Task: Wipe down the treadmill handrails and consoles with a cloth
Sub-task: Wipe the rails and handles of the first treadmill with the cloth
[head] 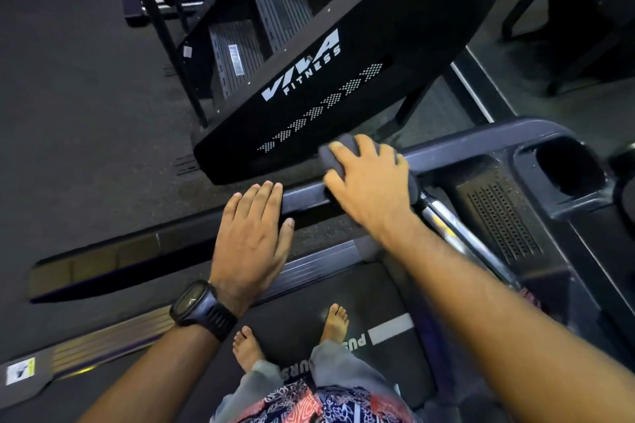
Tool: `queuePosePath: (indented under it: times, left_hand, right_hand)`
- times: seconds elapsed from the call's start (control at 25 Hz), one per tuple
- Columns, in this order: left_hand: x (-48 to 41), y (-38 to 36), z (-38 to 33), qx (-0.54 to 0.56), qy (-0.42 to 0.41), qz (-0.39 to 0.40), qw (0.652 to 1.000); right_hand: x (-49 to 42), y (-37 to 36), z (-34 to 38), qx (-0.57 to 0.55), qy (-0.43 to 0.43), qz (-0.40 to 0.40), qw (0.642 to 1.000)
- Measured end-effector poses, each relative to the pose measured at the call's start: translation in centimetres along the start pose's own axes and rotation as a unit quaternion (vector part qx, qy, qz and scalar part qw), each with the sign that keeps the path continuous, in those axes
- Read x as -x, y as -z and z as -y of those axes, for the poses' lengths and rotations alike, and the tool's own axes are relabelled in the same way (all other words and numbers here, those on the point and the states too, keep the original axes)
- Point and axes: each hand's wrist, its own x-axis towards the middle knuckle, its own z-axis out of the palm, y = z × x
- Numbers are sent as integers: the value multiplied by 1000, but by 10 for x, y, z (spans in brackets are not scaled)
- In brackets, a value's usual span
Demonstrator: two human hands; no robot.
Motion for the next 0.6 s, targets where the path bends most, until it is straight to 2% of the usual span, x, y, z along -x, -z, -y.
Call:
queuePosePath:
  times: [0.04, 0.08, 0.16, 0.2, 0.28, 0.36, 0.4, 0.48, 0.52, 0.6]
  left_hand:
    - [0, 0, -1, 1, 2, 0, 1000]
    - [0, -1, -1, -1, 2, 0, 1000]
    - [-2, -2, -3, -4, -8, 3, 1000]
    - [-3, -2, -3, -3, -10, 3, 1000]
    - [-5, -3, -5, -1, -6, 7, 1000]
    - [-6, -3, -8, 5, -2, 9, 1000]
    - [-6, -4, -9, 6, -5, 6, 1000]
    - [-8, -5, -10, 4, -19, 5, 1000]
    - [-10, -5, -10, 5, -23, 4, 1000]
    - [-11, -6, -10, 3, -20, 7, 1000]
  right_hand:
    - [11, -6, 0, 2, -25, -34, 999]
    - [24, -10, 14, -1, 1, -42, 999]
    - [28, -10, 33, 0, 130, -11, 991]
    - [11, -7, 27, -1, 152, 26, 988]
    - [-15, 4, -1, -3, 59, 33, 998]
    - [1, -2, -12, 22, -27, -22, 999]
    - [16, -8, 0, 22, -8, -46, 999]
    - [28, -11, 26, 8, 107, -31, 994]
    - [16, -10, 23, 6, 134, -4, 991]
    - [-7, 0, -2, 16, 66, 5, 998]
